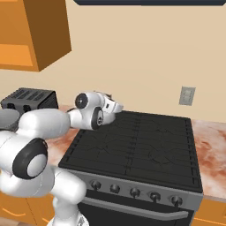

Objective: Pick the kettle from the cabinet and place it on a stove burner. Then pick the pot from the counter and place it on another stove burner. Finally, turn both burners on.

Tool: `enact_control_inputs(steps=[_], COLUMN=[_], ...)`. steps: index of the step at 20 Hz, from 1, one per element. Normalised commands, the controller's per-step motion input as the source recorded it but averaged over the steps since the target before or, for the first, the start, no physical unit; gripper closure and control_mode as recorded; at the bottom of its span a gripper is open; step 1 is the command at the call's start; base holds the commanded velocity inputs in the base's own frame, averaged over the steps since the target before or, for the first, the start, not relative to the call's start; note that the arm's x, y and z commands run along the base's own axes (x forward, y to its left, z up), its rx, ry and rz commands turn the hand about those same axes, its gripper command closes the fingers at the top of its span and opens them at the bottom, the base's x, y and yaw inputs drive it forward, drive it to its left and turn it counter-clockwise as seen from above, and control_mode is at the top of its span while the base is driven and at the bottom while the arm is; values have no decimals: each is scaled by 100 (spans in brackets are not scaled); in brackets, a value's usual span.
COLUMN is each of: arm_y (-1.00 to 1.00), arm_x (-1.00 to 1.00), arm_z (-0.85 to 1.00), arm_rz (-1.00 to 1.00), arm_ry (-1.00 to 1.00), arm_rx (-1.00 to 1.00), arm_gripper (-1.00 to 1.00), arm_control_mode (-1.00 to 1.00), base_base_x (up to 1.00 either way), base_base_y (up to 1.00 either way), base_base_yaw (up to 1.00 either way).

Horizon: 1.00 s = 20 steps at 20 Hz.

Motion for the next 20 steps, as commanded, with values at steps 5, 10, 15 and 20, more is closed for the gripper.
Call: enact_control_inputs(steps=[5,10,15,20], arm_y=[-5,-4,-8,-9], arm_x=[27,30,30,27], arm_z=[-11,-14,-20,-27], arm_rz=[0,0,0,0], arm_ry=[3,1,0,0], arm_rx=[0,0,0,0], arm_gripper=[100,100,100,100], arm_control_mode=[-100,-100,-100,-100], base_base_x=[0,0,0,0], base_base_y=[0,0,0,0], base_base_yaw=[0,0,0,0])
